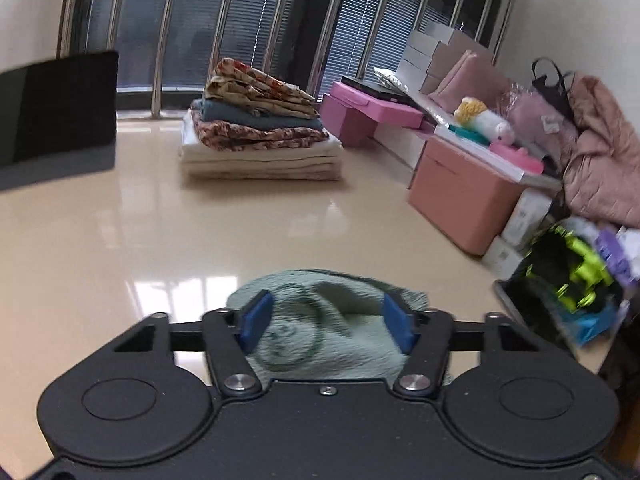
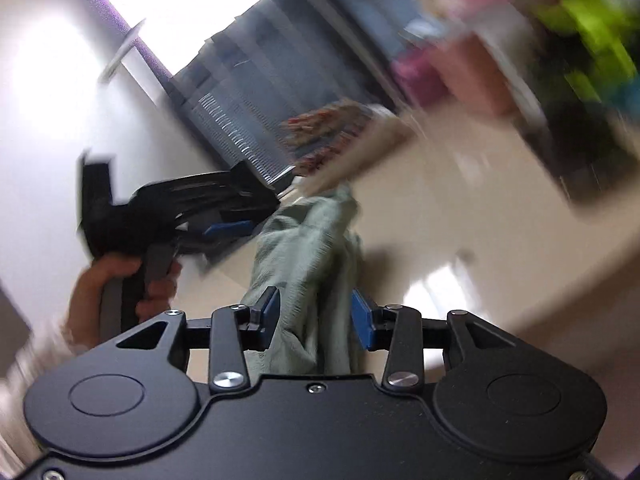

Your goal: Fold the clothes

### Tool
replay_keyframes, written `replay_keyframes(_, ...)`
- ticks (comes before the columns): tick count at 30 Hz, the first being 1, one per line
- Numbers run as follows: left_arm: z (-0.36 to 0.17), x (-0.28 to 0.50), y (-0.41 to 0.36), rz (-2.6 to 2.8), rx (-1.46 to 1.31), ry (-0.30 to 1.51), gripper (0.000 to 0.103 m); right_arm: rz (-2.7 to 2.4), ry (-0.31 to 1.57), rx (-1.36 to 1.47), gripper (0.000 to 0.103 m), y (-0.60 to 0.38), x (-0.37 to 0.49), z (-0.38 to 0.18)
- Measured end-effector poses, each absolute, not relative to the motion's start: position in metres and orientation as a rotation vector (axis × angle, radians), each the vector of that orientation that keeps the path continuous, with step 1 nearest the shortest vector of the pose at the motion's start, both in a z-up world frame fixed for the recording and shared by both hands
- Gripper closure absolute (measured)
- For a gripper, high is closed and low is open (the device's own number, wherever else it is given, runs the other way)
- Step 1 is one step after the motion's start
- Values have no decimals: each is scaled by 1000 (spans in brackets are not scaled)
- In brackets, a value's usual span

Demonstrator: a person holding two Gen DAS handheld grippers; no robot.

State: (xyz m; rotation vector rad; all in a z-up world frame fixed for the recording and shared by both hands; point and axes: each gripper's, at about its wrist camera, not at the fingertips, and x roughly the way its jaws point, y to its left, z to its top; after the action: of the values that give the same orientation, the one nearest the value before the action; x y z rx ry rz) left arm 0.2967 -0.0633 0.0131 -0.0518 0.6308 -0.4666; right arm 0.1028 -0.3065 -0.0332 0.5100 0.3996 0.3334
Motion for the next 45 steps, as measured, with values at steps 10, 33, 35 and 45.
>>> replay_keyframes(10, -11, 307, -100, -550, 112, 649, 82, 398, 361, -267, 87, -212, 137, -13)
replay_keyframes(33, -6, 303, -96, -588, -24, 639, 2, 386, 511, -22, 65, -251, 143, -46)
replay_keyframes(35, 3, 293, -90, -560, -14, 589, 0, 398, 487, -6, 41, -253, 137, -42)
replay_keyframes(45, 13, 268, -37, -447, -19, 553, 0, 345, 426, -44, 20, -260, 113, -28)
